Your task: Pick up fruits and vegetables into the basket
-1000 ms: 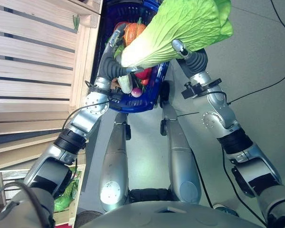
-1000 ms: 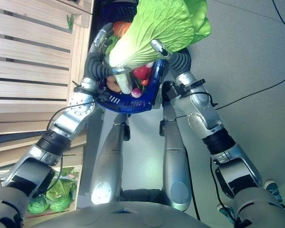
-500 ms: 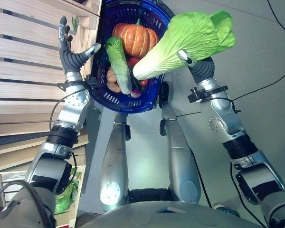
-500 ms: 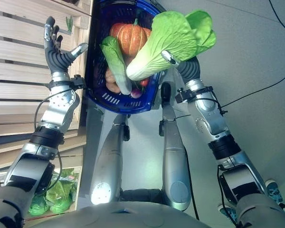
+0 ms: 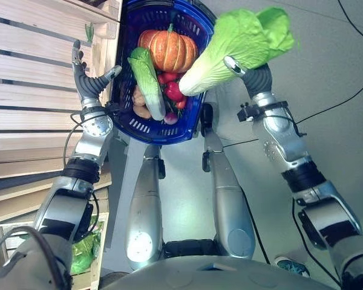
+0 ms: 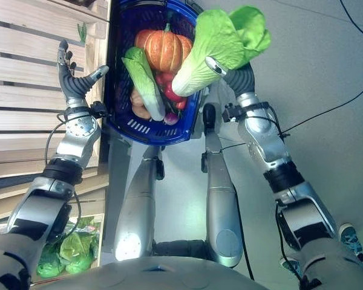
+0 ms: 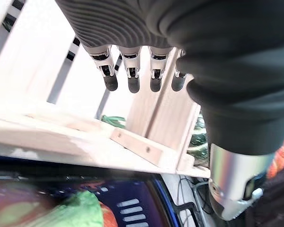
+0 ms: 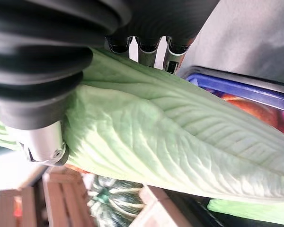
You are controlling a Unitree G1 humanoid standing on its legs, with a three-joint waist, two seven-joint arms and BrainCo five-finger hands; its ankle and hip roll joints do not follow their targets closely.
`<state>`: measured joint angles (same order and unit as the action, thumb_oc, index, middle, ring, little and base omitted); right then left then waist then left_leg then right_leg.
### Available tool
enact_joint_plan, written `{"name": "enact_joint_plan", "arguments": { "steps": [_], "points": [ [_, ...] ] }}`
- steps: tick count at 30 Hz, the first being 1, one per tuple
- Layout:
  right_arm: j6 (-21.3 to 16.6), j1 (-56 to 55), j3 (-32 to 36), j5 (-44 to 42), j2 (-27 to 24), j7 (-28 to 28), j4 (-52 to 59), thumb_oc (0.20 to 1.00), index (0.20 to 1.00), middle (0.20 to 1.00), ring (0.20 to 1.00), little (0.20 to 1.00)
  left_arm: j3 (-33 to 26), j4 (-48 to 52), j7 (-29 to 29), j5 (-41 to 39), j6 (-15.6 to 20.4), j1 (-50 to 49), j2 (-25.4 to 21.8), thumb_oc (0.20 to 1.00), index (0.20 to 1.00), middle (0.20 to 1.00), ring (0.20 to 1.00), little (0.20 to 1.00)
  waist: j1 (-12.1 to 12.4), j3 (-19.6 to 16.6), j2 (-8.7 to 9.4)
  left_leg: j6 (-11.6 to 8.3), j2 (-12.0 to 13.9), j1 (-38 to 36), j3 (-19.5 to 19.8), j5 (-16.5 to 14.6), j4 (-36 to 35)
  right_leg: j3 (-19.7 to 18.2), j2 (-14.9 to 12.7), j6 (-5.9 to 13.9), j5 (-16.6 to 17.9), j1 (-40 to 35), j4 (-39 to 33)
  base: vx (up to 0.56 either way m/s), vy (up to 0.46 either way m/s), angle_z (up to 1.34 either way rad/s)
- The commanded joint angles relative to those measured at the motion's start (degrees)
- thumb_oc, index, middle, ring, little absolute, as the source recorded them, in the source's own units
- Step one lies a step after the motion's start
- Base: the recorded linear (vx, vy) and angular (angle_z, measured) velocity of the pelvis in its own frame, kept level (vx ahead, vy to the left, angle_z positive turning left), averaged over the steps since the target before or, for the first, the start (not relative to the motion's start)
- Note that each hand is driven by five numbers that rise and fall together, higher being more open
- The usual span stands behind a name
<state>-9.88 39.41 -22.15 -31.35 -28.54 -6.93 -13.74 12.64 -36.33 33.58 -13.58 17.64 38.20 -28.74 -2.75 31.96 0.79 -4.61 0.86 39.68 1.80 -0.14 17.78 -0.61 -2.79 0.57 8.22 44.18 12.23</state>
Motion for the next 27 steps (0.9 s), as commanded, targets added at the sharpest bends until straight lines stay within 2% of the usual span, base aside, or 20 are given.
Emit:
{"name": "enact_joint_plan", "arguments": {
  "steps": [1,6,8,15,18,24,27],
  "points": [
    [0.9,3.4,-2.1,-1.3,-0.4,1.8,0.3,0.200,0.200,0.200,0.200,0.200,0.7,-0.9,-0.3,-0.3,1.1,0.6,-1.6,1.000,1.000,1.000,1.000,1.000,1.4,-2.2,-1.95,1.46,-4.0,1.2,-1.3,3.3,-3.8,4.6,2.5,2.58,-9.1,-2.1,6.0,0.00,0.000,0.00],
    [5.0,10.9,-5.2,-4.2,-0.3,2.3,-7.9,0.200,0.200,0.200,0.200,0.200,2.8,-3.9,-2.7,-2.2,0.5,3.6,-2.7,1.000,1.000,1.000,1.000,1.000,2.9,-2.2,-2.52,1.27,-4.2,1.2,-0.9,3.4,-3.3,5.5,2.0,2.44,-9.3,-2.2,6.6,0.00,-0.005,0.01],
    [6.1,13.9,-6.4,-3.9,0.3,2.2,-11.8,0.200,0.200,0.200,0.200,0.200,3.7,-5.1,-3.4,-2.6,0.5,4.9,-2.8,1.000,1.000,1.000,1.000,1.000,3.5,-2.2,-2.79,1.25,-4.3,1.3,-0.6,3.3,-3.1,5.8,1.8,2.35,-9.4,-2.1,6.8,0.01,-0.020,0.09],
    [13.5,22.7,-10.7,-2.0,1.9,2.1,-24.1,0.200,0.200,0.200,0.200,0.200,6.4,-7.3,-5.4,-3.5,0.6,8.5,-2.6,1.000,1.000,1.000,1.000,1.000,5.5,-2.2,-3.54,1.33,-4.9,2.1,0.1,3.0,-1.7,6.9,1.3,2.05,-9.7,-1.2,8.4,0.01,-0.019,0.10],
    [15.9,25.2,-11.4,-1.0,2.6,3.6,-30.4,0.200,0.200,0.200,0.200,0.200,7.4,-7.8,-5.7,-3.8,1.1,9.6,-2.2,1.000,1.000,1.000,1.000,1.000,6.3,-2.2,-3.96,1.49,-5.1,2.8,0.5,2.8,-1.1,7.3,1.1,1.95,-9.8,-0.5,9.0,0.02,-0.006,0.07],
    [17.6,27.8,-11.6,0.3,2.6,5.5,-40.1,0.200,0.200,0.200,0.200,0.200,9.3,-8.3,-6.1,-4.0,1.7,11.0,-1.5,1.000,1.000,1.000,1.000,1.000,7.4,-2.2,-4.85,1.83,-5.6,4.0,1.4,2.8,-0.4,7.7,0.8,1.99,-10.2,0.7,10.3,0.03,0.012,0.07],
    [17.2,28.8,-11.1,0.5,3.0,6.4,-45.3,0.200,0.200,0.200,0.200,0.200,10.0,-8.7,-5.9,-4.2,1.9,11.6,-1.0,1.000,1.000,1.000,1.000,1.000,7.8,-2.2,-5.43,2.03,-5.9,4.5,1.7,2.7,-0.2,7.8,0.7,2.05,-10.1,1.3,10.5,0.02,0.024,0.03]
  ]
}}
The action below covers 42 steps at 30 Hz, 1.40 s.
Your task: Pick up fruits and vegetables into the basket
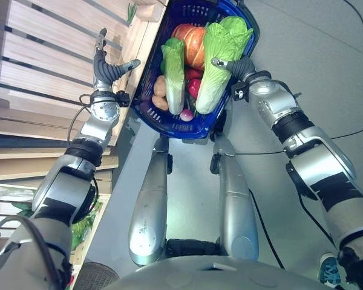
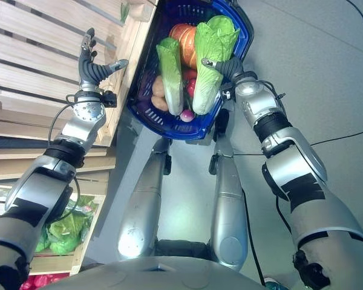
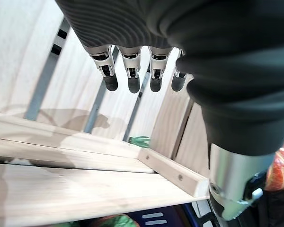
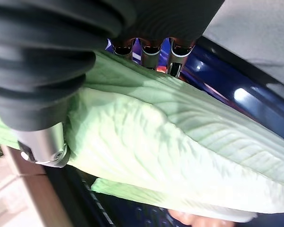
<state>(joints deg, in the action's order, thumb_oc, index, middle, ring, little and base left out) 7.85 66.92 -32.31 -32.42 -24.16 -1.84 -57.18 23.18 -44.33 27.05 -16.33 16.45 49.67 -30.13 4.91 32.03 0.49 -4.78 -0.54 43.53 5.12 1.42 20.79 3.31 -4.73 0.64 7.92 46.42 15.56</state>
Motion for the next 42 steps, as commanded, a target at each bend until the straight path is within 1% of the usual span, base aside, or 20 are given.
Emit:
{"name": "enact_joint_plan", "arguments": {
  "steps": [1,5,6,7,8,9,16,25,28,32,34,36,39,41,42],
  "points": [
    [-1.2,1.5,-0.3,1.7,-1.4,2.1,-4.3,0.200,0.200,0.200,0.200,0.200,-0.2,-0.6,0.8,-1.7,3.2,0.4,0.6,1.000,1.000,1.000,1.000,1.000,0.3,-2.2,-5.45,2.30,-4.8,1.0,-1.4,1.2,-3.0,3.8,2.5,2.01,-9.7,-0.5,7.3,0.02,0.041,0.06],
    [-1.1,2.1,0.7,1.4,-0.9,1.9,-7.4,0.200,0.200,0.200,0.200,0.200,0.2,-0.6,1.2,-1.4,3.6,0.7,1.5,1.000,1.000,1.000,1.000,1.000,0.6,-2.2,-5.95,2.51,-5.1,1.8,-1.2,1.1,-2.6,3.9,2.3,2.05,-9.7,0.3,7.7,0.01,0.020,0.09],
    [-0.9,2.2,1.0,0.7,-0.8,1.7,-8.1,0.282,0.282,0.282,0.282,0.282,0.3,-0.5,1.4,-1.3,3.6,0.6,1.7,1.000,1.000,1.000,1.000,1.000,0.6,-2.2,-6.08,2.56,-5.1,1.9,-1.2,1.1,-2.5,3.9,2.3,2.04,-9.7,0.4,7.7,0.00,0.000,0.00],
    [-1.1,2.2,1.4,0.3,-0.8,1.4,-8.8,0.438,0.438,0.438,0.438,0.438,0.3,-0.4,1.4,-1.2,3.7,0.6,1.9,1.000,1.000,1.000,1.000,1.000,0.7,-2.2,-6.17,2.60,-5.2,2.0,-1.2,1.1,-2.5,3.9,2.2,2.06,-9.7,0.5,7.7,0.00,0.000,0.00],
    [-1.3,2.2,1.7,0.5,-0.7,1.3,-9.3,0.818,0.818,0.818,0.818,0.818,0.3,-0.2,1.6,-1.0,3.7,0.5,2.1,1.000,1.000,1.000,1.000,1.000,0.8,-2.2,-6.27,2.63,-5.2,2.1,-1.2,1.1,-2.4,3.9,2.2,2.07,-9.7,0.6,7.8,0.00,0.000,0.00],
    [-1.5,2.3,2.1,1.1,-0.6,1.2,-9.9,1.000,1.000,1.000,1.000,1.000,0.4,0.0,1.7,-0.9,3.8,0.2,2.4,1.000,1.000,1.000,1.000,1.000,0.9,-2.2,-6.46,2.65,-5.3,2.4,-1.1,1.0,-2.2,4.0,2.1,2.10,-9.7,0.8,7.9,0.00,0.000,0.00],
    [-1.2,2.6,2.3,1.9,-0.5,-0.1,-10.4,1.000,1.000,1.000,1.000,1.000,0.4,0.6,2.2,-0.5,3.9,-0.4,3.0,1.000,1.000,1.000,1.000,1.000,1.0,-2.2,-6.57,2.67,-5.4,3.0,-1.1,1.1,-1.7,4.0,2.0,2.11,-9.7,1.4,8.5,0.00,0.001,0.00],
    [-1.5,2.2,2.7,2.2,-0.8,-0.4,-10.7,1.000,1.000,1.000,1.000,1.000,0.5,1.1,2.9,0.3,3.6,-1.5,3.3,1.000,1.000,1.000,1.000,1.000,0.9,-2.2,-6.60,2.85,-5.3,2.6,-1.1,0.9,-1.3,3.7,2.1,2.10,-9.7,1.2,8.9,0.00,0.000,0.00],
    [-2.3,2.0,2.9,2.5,-1.0,-0.8,-10.5,1.000,1.000,1.000,1.000,1.000,0.3,1.4,3.3,0.7,3.1,-1.7,3.5,1.000,1.000,1.000,1.000,1.000,0.7,-2.2,-6.51,3.01,-5.4,1.9,-1.2,0.8,-1.5,3.7,2.2,2.07,-9.7,0.6,8.6,0.00,0.000,0.00],
    [-4.9,1.3,3.4,2.8,-1.1,-1.7,-9.8,1.000,1.000,1.000,1.000,1.000,0.3,1.5,3.3,1.2,2.4,-2.5,3.2,1.000,1.000,1.000,1.000,1.000,0.5,-2.2,-6.35,3.13,-5.5,0.6,-1.2,0.5,-1.7,3.5,2.3,2.09,-9.6,-0.7,8.1,0.00,0.000,0.00],
    [-6.5,0.5,3.7,2.9,-1.2,-2.7,-8.3,1.000,1.000,1.000,1.000,1.000,0.2,1.2,4.1,2.1,0.2,-3.2,2.8,1.000,1.000,1.000,1.000,1.000,0.2,-2.2,-6.02,3.17,-5.5,-0.9,-1.4,0.5,-2.4,3.4,2.4,2.18,-9.3,-2.2,7.2,-0.02,0.006,-0.01],
    [-7.8,-0.2,3.8,3.3,-1.4,-3.7,-6.9,1.000,1.000,1.000,1.000,1.000,-0.3,1.0,3.9,1.9,-0.7,-4.3,2.3,1.000,1.000,1.000,1.000,1.000,0.0,-2.2,-5.74,3.14,-5.5,-2.2,-1.6,0.5,-3.1,3.3,2.5,2.27,-9.2,-3.6,6.5,-0.04,0.015,0.00],
    [-8.9,-3.4,4.1,3.2,-2.1,-4.8,-2.5,1.000,1.000,1.000,1.000,1.000,-1.0,0.6,2.5,3.1,-0.9,-7.1,1.5,1.000,1.000,1.000,1.000,1.000,-0.6,-2.2,-5.09,2.97,-5.2,-6.1,-1.9,0.8,-5.3,3.0,2.5,2.55,-8.6,-7.1,4.3,-0.04,0.014,-0.04],
    [-10.5,-6.6,4.2,5.0,-2.8,-5.6,1.1,1.000,1.000,1.000,1.000,1.000,-1.2,0.2,1.1,3.2,-1.5,-9.8,1.2,1.000,1.000,1.000,1.000,1.000,-1.2,-2.2,-4.73,2.84,-5.0,-9.7,-2.1,1.1,-7.4,2.8,2.4,2.91,-8.1,-10.3,2.3,-0.04,0.038,-0.06],
    [-10.7,-8.2,4.2,5.2,-3.2,-5.9,2.6,1.000,1.000,1.000,1.000,1.000,-1.4,-0.1,0.1,4.5,-1.6,-11.1,1.2,1.000,1.000,1.000,1.000,1.000,-1.4,-2.2,-4.57,2.76,-4.8,-11.3,-2.1,1.2,-8.4,2.8,2.2,3.13,-7.9,-11.9,1.4,-0.03,0.024,-0.09]
  ]
}}
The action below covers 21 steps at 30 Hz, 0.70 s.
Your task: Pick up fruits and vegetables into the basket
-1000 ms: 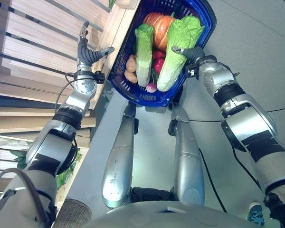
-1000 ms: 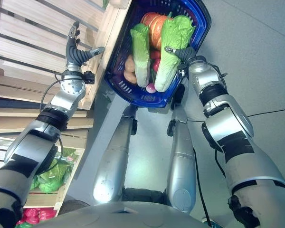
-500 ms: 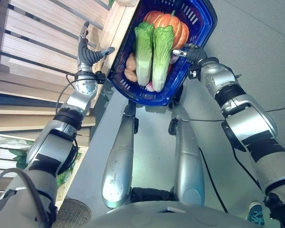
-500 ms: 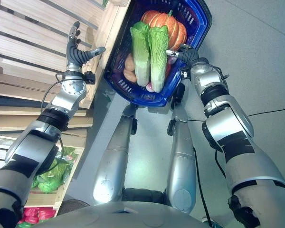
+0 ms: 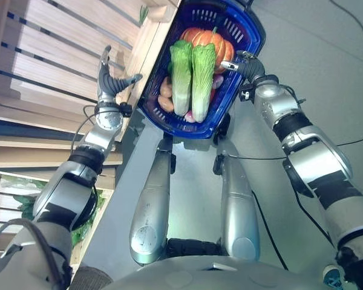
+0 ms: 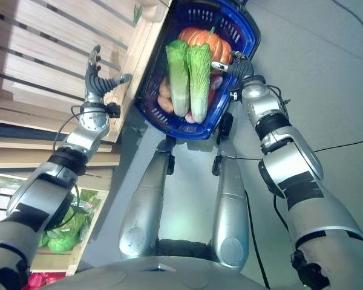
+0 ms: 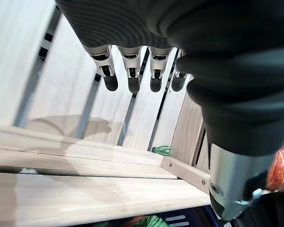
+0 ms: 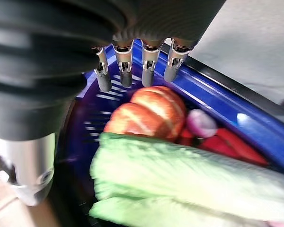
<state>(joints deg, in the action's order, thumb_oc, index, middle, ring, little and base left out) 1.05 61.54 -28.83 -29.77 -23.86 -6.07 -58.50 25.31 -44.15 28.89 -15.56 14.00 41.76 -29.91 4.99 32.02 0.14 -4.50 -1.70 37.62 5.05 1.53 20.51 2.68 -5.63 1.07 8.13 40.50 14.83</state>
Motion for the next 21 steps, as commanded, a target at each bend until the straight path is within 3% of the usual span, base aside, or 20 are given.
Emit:
{"name": "enact_joint_plan", "arguments": {
  "steps": [1,7,14,21],
  "points": [
    [-4.0,-4.4,1.0,2.8,-3.9,-2.2,5.6,1.000,1.000,1.000,1.000,1.000,-3.2,-0.4,-2.0,5.2,0.9,-4.4,1.0,1.000,1.000,1.000,1.000,1.000,-1.7,-2.2,-4.07,2.44,-3.5,-6.8,-2.3,1.2,-9.0,3.4,2.9,2.88,-7.9,-7.3,1.4,-0.03,0.006,-0.12],
    [-6.1,-16.0,3.8,3.2,-6.0,-2.6,13.6,1.000,1.000,1.000,1.000,1.000,-2.7,-0.4,-3.9,8.4,1.9,-14.3,0.7,1.000,1.000,1.000,1.000,1.000,-3.1,-2.2,-2.91,2.23,-2.3,-17.6,-3.1,1.4,-15.3,2.8,1.7,4.30,-6.3,-17.9,-4.8,-0.01,0.001,-0.04],
    [-8.4,-31.6,9.2,2.5,-5.0,-0.9,14.3,1.000,1.000,1.000,1.000,1.000,-3.3,-3.7,-9.9,10.0,1.2,-23.4,1.0,1.000,1.000,1.000,1.000,1.000,-4.5,-10.2,-1.78,1.85,-1.2,-26.4,-4.3,0.4,-21.0,2.6,0.7,5.35,-5.6,-27.8,-11.6,0.07,-0.010,-0.15],
    [-7.6,-46.5,15.5,2.7,-2.6,4.4,6.9,1.000,1.000,1.000,1.000,1.000,-5.3,-11.0,-17.7,14.0,1.0,-32.8,3.4,1.000,1.000,1.000,1.000,1.000,-5.0,-18.8,-1.26,2.30,-0.5,-33.6,-4.9,-0.7,-23.2,2.6,0.6,6.03,-5.8,-35.3,-14.5,0.14,-0.033,-0.09]
  ]
}}
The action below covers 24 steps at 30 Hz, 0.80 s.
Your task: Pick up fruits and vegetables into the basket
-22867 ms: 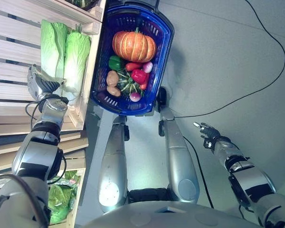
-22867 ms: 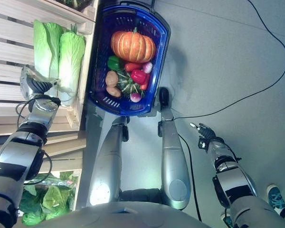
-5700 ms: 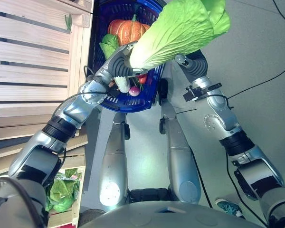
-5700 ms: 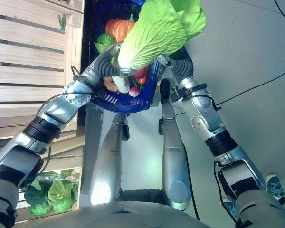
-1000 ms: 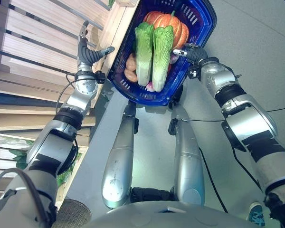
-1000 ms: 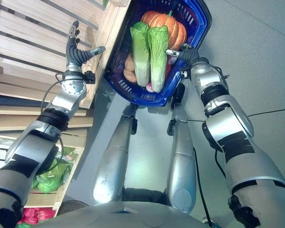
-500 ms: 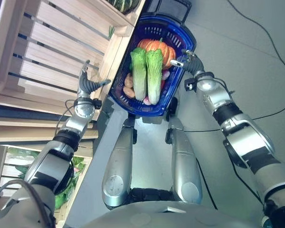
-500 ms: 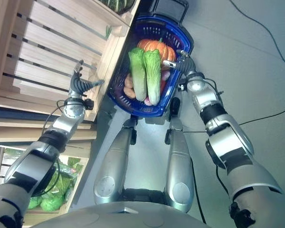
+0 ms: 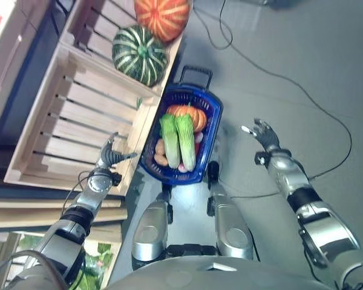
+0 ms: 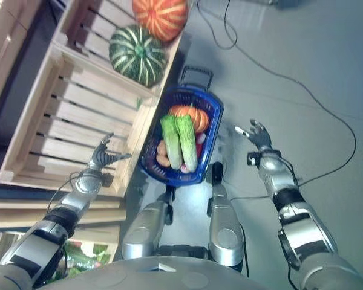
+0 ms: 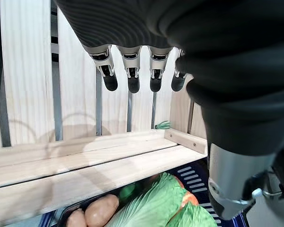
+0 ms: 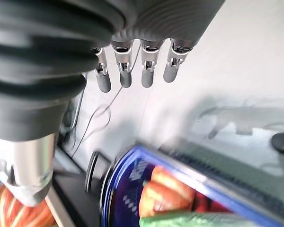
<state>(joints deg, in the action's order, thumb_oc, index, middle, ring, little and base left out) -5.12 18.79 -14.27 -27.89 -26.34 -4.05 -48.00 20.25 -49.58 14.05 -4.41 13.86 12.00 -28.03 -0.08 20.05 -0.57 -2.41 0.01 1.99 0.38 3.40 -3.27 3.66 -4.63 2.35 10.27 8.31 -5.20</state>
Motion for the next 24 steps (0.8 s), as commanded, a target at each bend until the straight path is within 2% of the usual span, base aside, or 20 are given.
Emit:
{"name": "enact_joint_plan", "arguments": {
  "steps": [1,4,7,9,13,17,23,24],
  "points": [
    [-1.6,-4.8,1.5,1.5,0.6,2.8,-5.1,1.000,1.000,1.000,1.000,1.000,-0.5,-6.9,-3.7,3.5,1.4,-3.9,2.0,1.000,1.000,1.000,1.000,1.000,0.0,-7.7,-0.52,0.26,-2.2,1.3,-0.3,-2.7,0.4,1.5,-0.4,4.79,-8.0,-3.8,5.2,0.17,-0.032,-0.10],
    [-0.7,-7.8,3.3,2.8,2.7,4.0,-10.8,1.000,1.000,1.000,1.000,1.000,-1.3,-10.8,-6.6,5.8,1.3,-6.4,3.6,1.000,1.000,1.000,1.000,1.000,0.1,-10.9,-0.22,0.37,-1.8,-1.4,-0.5,-3.3,-0.5,1.3,-0.1,4.91,-8.0,-6.5,3.9,0.15,-0.041,-0.12],
    [-0.4,-9.8,5.0,3.6,4.8,4.5,-16.1,1.000,1.000,1.000,1.000,1.000,-2.5,-14.9,-8.5,4.3,1.2,-7.8,4.7,1.000,1.000,1.000,1.000,1.000,0.0,-12.9,0.16,0.60,-1.6,-3.4,-0.8,-4.2,-0.6,1.1,0.1,4.93,-8.3,-8.4,3.1,0.05,-0.022,0.00],
    [-0.5,-10.3,5.5,4.2,5.6,5.2,-19.1,1.000,1.000,1.000,1.000,1.000,-3.4,-17.5,-9.1,4.2,1.2,-8.0,5.5,1.000,1.000,1.000,1.000,1.000,-0.1,-13.6,0.42,0.76,-1.5,-4.4,-1.0,-4.7,-0.5,1.0,0.2,4.77,-8.7,-9.2,3.4,0.02,-0.034,-0.05],
    [1.8,-11.2,6.7,5.3,6.8,5.7,-23.8,1.000,1.000,1.000,1.000,1.000,-4.3,-21.4,-11.4,5.8,0.2,-8.3,6.3,1.000,1.000,1.000,1.000,1.000,-0.3,-14.7,0.81,0.97,-1.1,-6.0,-1.3,-5.5,-0.3,0.8,0.8,4.37,-10.1,-10.7,4.5,0.01,-0.036,-0.09],
    [5.4,-12.3,7.4,5.4,7.8,8.2,-27.7,1.000,1.000,1.000,1.000,1.000,-4.6,-23.2,-14.3,5.0,-2.4,-8.8,7.3,1.000,1.000,1.000,1.000,1.000,-0.5,-15.5,0.76,0.82,-0.8,-7.5,-0.8,-5.8,-1.1,0.8,1.1,4.19,-10.2,-12.3,3.4,0.00,0.000,0.00],
    [7.8,-13.9,8.7,6.3,8.7,9.5,-30.9,1.000,1.000,1.000,1.000,1.000,-5.6,-24.5,-17.4,2.8,-4.5,-9.2,8.9,1.000,1.000,1.000,1.000,1.000,-0.9,-16.3,0.45,0.47,-0.4,-8.1,-1.3,-6.1,-1.5,0.8,1.0,4.27,-10.0,-13.2,2.1,0.00,0.000,0.00],
    [9.6,-14.3,8.8,7.2,8.9,10.0,-31.7,1.000,1.000,1.000,1.000,1.000,-5.7,-24.9,-18.3,2.0,-6.1,-9.4,9.4,1.000,1.000,1.000,1.000,1.000,-1.1,-16.3,0.28,0.39,-0.2,-8.1,-1.5,-6.2,-1.4,0.8,1.0,4.25,-10.2,-13.2,2.0,-0.04,0.005,0.01]
  ]
}}
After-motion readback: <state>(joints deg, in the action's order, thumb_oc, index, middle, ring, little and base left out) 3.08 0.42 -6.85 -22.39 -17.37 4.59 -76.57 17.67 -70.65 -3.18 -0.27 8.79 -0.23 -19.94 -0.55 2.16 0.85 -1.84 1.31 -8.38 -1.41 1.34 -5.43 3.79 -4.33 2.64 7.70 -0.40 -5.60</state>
